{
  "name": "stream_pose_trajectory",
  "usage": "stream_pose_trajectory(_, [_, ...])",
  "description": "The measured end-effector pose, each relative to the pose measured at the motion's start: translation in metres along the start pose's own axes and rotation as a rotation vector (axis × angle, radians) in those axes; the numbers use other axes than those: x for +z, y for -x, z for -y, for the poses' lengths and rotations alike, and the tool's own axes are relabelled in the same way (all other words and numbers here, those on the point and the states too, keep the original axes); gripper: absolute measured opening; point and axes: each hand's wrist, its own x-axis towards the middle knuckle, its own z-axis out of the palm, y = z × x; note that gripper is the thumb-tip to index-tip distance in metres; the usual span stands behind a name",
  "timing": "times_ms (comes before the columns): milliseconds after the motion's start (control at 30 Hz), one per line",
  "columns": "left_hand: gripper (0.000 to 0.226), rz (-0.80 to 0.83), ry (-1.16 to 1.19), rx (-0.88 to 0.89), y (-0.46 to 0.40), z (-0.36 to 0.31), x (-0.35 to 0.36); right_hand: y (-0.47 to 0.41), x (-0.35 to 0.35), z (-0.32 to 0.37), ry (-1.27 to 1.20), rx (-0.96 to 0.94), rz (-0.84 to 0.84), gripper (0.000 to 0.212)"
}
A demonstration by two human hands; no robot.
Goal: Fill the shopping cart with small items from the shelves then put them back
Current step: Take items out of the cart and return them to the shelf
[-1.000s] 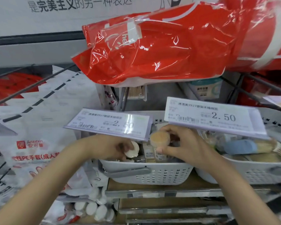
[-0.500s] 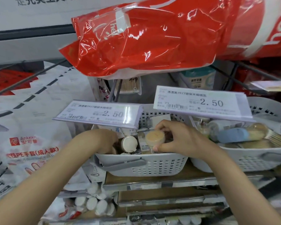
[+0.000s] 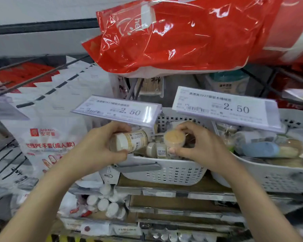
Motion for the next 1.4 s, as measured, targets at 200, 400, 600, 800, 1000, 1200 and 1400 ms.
stream_pose_trajectory(200, [0.041, -0.452, 0.435, -0.097, 0.077, 0.020, 0.018, 0.017, 0.002, 0.019, -0.198, -0.225, -0.114, 0.054])
stream_pose_trajectory(400, [0.047, -0.843, 0.742, -0.285, 0.154, 0.057, 0.024, 0.034, 0.047, 0.070, -0.226, -0.519, -0.144, 0.060])
stream_pose_trajectory(600, [0.063, -1.128, 0.882, -0.397, 0.252, 0.088, 0.006, 0.061, 0.133, 0.161, -0.570, -0.465, 0.134, 0.056])
stream_pose_trajectory(800, [0.076, -1.460, 1.095, -0.579, 0.370, 0.133, -0.016, 0.085, 0.263, 0.250, -0.945, -0.155, 0.575, 0.047])
stream_pose_trajectory(1000, [0.098, -1.597, 1.090, -0.751, 0.471, 0.179, -0.032, 0.116, 0.381, 0.323, -0.959, -0.071, 0.871, 0.048])
stream_pose_trajectory(1200, [0.081, -1.666, 1.125, -0.859, 0.514, 0.233, -0.043, 0.114, 0.464, 0.362, -0.842, -0.009, 1.020, 0.047])
stream_pose_trajectory(1400, [0.047, -1.798, 1.169, -0.956, 0.524, 0.316, -0.073, 0.073, 0.559, 0.403, -0.735, -0.019, 1.105, 0.037])
